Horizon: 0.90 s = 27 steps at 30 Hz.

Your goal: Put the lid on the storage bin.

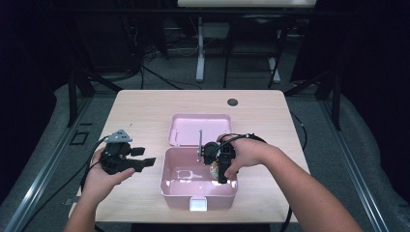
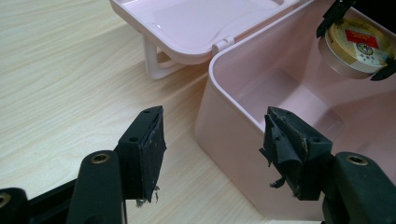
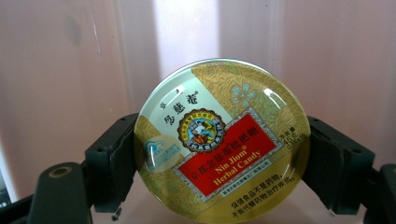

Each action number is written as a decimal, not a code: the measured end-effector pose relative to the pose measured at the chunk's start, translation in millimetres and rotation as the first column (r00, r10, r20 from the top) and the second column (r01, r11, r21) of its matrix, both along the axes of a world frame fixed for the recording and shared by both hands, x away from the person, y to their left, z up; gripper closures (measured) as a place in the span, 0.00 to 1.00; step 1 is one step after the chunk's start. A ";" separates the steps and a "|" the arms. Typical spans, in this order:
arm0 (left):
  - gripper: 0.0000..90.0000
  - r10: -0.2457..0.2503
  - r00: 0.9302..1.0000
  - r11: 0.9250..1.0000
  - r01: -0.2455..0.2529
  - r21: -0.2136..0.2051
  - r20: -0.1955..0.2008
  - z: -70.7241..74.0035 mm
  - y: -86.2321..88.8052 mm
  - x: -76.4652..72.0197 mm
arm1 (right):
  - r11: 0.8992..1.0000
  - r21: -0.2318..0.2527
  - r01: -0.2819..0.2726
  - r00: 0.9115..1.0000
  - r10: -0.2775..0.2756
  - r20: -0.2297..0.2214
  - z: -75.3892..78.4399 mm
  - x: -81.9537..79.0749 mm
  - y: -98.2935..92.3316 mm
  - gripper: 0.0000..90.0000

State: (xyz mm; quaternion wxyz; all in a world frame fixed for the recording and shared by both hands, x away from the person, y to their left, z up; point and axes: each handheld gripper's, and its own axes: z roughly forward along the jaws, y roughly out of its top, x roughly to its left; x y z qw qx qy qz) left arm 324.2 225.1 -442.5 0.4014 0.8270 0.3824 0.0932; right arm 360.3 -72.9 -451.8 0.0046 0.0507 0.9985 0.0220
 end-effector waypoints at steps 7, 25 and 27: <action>0.43 -0.001 1.000 1.000 0.001 0.000 -0.002 -0.7 -0.4 0.1 | 1.000 -0.012 -0.004 1.000 0.004 0.003 -11.1 -0.6 0.9 0.22; 0.43 -0.001 1.000 1.000 0.001 0.007 -0.006 -1.6 -0.4 0.7 | 0.999 -0.034 -0.022 1.000 0.022 0.014 -32.8 -1.4 8.2 0.22; 0.43 -0.003 1.000 1.000 0.003 0.009 -0.006 -1.6 -0.3 0.9 | 0.999 -0.035 -0.020 1.000 0.021 0.019 -33.5 -1.5 8.4 0.22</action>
